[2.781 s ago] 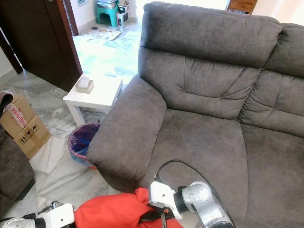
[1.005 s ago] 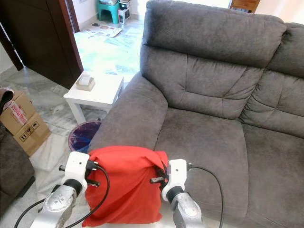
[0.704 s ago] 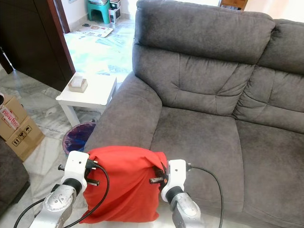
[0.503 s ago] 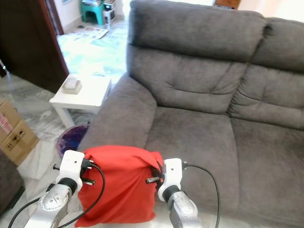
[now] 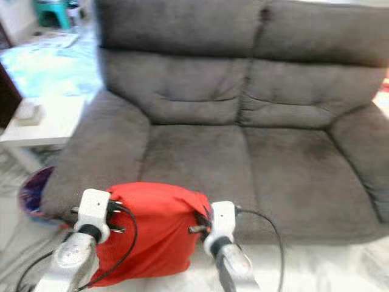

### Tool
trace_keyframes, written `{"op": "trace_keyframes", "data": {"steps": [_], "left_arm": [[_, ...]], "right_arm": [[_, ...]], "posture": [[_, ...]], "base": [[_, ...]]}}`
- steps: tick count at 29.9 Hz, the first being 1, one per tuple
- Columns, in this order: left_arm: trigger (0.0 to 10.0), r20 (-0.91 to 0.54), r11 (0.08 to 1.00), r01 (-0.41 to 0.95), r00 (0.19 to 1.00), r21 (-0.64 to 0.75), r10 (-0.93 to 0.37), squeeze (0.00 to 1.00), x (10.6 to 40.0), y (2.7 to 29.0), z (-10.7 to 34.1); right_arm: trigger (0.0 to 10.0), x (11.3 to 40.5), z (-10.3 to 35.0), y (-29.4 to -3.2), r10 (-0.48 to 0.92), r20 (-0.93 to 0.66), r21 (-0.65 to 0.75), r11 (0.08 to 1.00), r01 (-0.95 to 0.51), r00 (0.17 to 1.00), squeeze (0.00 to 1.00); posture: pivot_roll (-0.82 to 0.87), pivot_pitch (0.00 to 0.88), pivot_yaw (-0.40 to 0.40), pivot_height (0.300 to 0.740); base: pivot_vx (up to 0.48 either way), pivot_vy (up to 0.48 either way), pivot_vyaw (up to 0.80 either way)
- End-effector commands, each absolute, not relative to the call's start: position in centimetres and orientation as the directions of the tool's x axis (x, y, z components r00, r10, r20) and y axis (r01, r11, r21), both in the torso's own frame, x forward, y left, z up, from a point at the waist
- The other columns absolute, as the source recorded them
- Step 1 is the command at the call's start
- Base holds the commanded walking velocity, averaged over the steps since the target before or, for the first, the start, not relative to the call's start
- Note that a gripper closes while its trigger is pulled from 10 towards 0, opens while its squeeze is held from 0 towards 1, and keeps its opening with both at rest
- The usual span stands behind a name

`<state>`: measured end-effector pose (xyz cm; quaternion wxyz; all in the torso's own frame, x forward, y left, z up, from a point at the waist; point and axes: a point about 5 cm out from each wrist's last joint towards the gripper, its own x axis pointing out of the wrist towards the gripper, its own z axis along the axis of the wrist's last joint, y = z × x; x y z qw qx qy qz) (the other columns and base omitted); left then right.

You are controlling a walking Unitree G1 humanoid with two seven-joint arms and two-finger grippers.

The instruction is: Move the pillow to the sofa from floor

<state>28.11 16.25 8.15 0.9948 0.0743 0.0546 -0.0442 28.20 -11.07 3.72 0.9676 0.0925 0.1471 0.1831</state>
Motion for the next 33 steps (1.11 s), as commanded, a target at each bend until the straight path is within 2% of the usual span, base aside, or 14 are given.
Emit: {"op": "trace_keyframes", "data": {"steps": [1,9,33], "left_arm": [[10.0,-0.025,0.989,0.052,0.998,0.142,-0.049,0.00,28.44,17.12,9.84],[10.0,-0.011,0.989,0.046,0.999,0.138,-0.045,0.00,28.49,17.12,10.02],[10.0,-0.003,0.988,0.044,0.999,0.148,-0.044,0.00,28.72,17.53,10.19]], "right_arm": [[10.0,29.09,5.26,-11.64,0.340,-0.173,0.231,0.926,-0.297,0.924,0.00],[10.0,29.52,5.63,-12.11,0.319,-0.151,0.240,0.930,-0.278,0.936,0.00],[10.0,30.00,6.05,-11.81,0.344,-0.135,0.187,0.930,-0.317,0.929,0.00]], "posture": [[0.17,0.121,-0.055,0.740],[0.16,0.121,-0.056,0.740],[0.16,0.100,-0.052,0.740]], "base": [[0.000,0.000,-0.80],[0.000,-0.031,-0.06],[0.000,-0.372,0.00]]}}
